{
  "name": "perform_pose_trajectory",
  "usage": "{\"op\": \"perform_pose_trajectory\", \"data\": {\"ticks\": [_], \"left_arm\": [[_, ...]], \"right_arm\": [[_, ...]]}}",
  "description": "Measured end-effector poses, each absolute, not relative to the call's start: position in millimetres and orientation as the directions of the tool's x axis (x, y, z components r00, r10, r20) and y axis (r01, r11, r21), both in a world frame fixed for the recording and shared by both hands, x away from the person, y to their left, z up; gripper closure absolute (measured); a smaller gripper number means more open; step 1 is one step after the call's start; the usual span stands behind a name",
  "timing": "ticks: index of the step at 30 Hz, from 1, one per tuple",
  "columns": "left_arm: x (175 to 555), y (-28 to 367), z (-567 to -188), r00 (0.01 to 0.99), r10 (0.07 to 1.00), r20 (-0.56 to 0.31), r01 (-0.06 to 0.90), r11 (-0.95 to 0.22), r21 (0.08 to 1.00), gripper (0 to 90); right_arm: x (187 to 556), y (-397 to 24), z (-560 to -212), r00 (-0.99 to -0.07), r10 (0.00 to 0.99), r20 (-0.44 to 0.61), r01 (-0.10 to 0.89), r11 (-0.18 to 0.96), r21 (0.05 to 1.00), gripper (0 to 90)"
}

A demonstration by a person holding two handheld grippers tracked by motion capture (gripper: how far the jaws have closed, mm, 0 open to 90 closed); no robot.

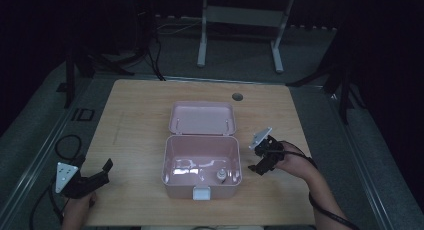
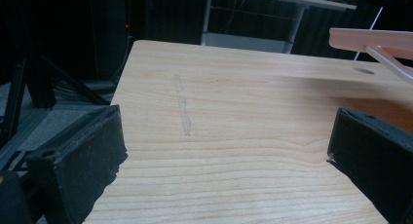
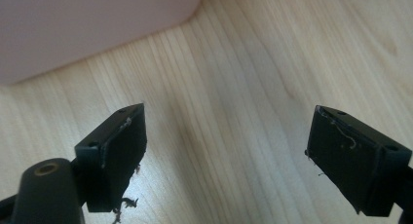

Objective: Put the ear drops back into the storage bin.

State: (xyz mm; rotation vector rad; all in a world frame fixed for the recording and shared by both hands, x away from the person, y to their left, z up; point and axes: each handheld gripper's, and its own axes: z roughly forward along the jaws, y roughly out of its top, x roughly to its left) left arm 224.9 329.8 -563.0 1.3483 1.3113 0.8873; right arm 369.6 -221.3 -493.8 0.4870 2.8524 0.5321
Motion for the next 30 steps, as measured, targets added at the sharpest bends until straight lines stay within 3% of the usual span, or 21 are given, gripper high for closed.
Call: {"op": "perform_pose_trajectory", "data": {"ticks": [13,20,30], "left_arm": [[225,330,-563,0.137,0.98,-0.141,0.235,0.107,0.966,0.5],[225,330,-563,0.136,0.98,-0.142,0.236,0.107,0.966,0.5],[225,330,-563,0.136,0.98,-0.142,0.236,0.107,0.966,0.5]], "right_arm": [[368,-248,-521,-0.838,0.534,-0.11,0.422,0.763,0.49,13.5],[367,-269,-527,-0.726,0.677,-0.119,0.479,0.623,0.619,13.2],[364,-287,-537,-0.549,0.823,-0.148,0.535,0.482,0.694,13.1]]}}
